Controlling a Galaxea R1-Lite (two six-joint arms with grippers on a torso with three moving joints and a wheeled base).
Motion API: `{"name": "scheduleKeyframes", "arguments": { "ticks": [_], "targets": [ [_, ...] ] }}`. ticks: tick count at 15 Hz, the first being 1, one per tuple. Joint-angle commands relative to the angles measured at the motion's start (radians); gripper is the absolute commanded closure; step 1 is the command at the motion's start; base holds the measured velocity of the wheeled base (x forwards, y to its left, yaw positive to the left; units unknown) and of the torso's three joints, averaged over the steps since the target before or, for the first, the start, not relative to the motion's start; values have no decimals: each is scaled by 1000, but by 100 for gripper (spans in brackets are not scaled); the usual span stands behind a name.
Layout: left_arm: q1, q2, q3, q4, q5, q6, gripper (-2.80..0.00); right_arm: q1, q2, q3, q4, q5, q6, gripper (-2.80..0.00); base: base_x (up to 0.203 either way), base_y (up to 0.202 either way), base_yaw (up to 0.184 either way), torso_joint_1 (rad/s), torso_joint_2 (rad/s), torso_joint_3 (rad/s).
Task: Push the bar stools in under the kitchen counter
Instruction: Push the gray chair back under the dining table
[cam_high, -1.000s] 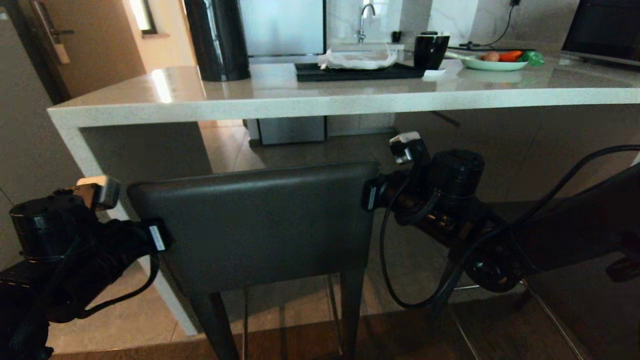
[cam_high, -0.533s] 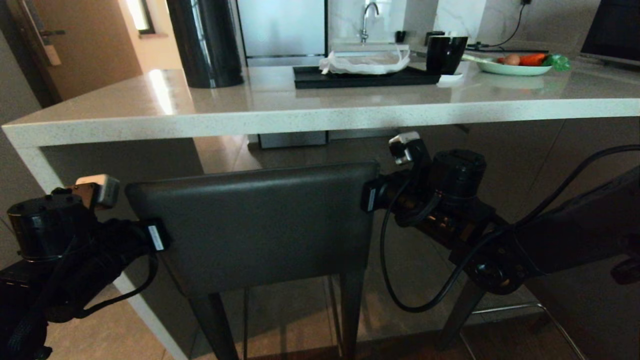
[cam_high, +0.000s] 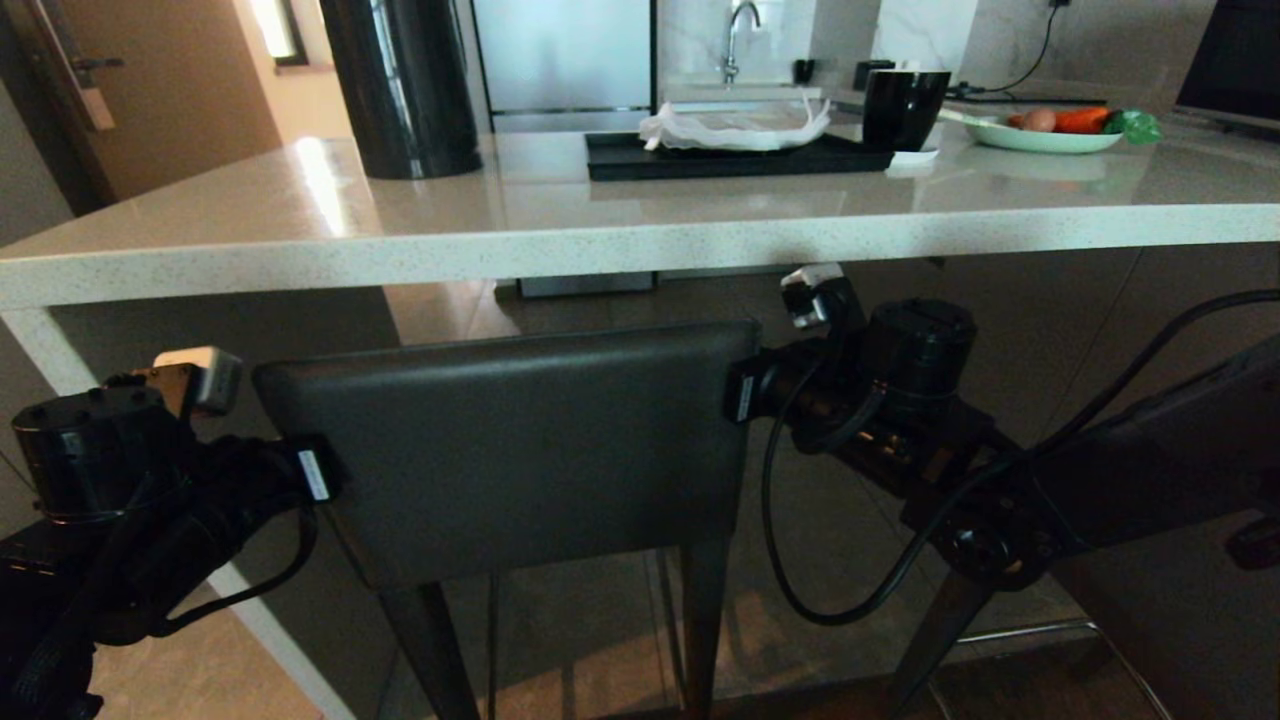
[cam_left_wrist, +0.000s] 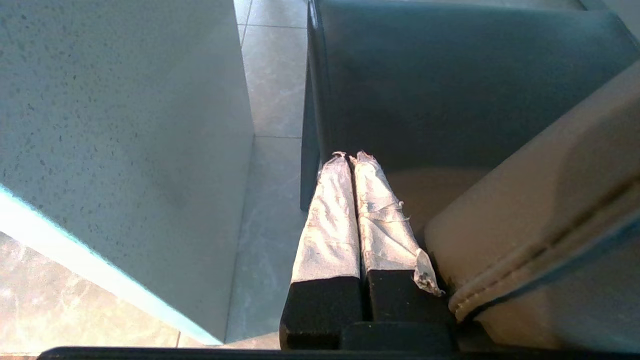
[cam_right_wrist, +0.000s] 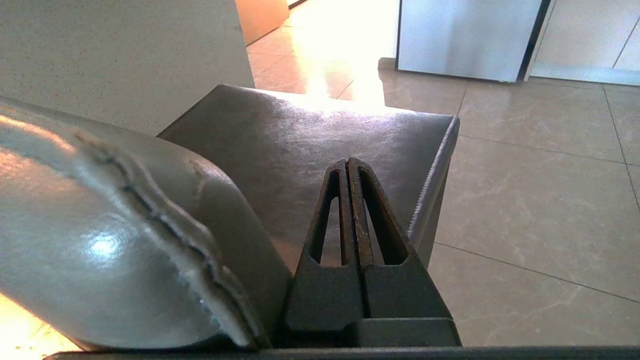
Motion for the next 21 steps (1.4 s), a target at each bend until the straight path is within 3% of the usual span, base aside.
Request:
{"name": "scheduleKeyframes", "arguments": {
  "ticks": [1, 7, 14, 19, 21],
  "targets": [
    [0, -6, 5, -8, 2, -2, 0, 1, -4, 3, -6, 1, 0, 0, 0, 0, 0, 0, 0, 0],
    [59, -67, 21, -6, -2, -10, 0, -47, -45, 25, -6, -16, 5, 0, 0, 0, 0, 0, 0, 0],
    [63, -181, 87, -2, -17, -12, 0, -137, -152, 168, -33, -7, 10, 0, 0, 0, 0, 0, 0, 0],
    [59, -416, 191, 69, -117, -5, 0, -130, -376, 307, -15, -22, -2, 0, 0, 0, 0, 0, 0, 0],
    [54, -528, 223, 147, -133, 4, 0, -123, -494, 330, 109, -84, -7, 0, 0, 0, 0, 0, 0, 0]
  ]
}}
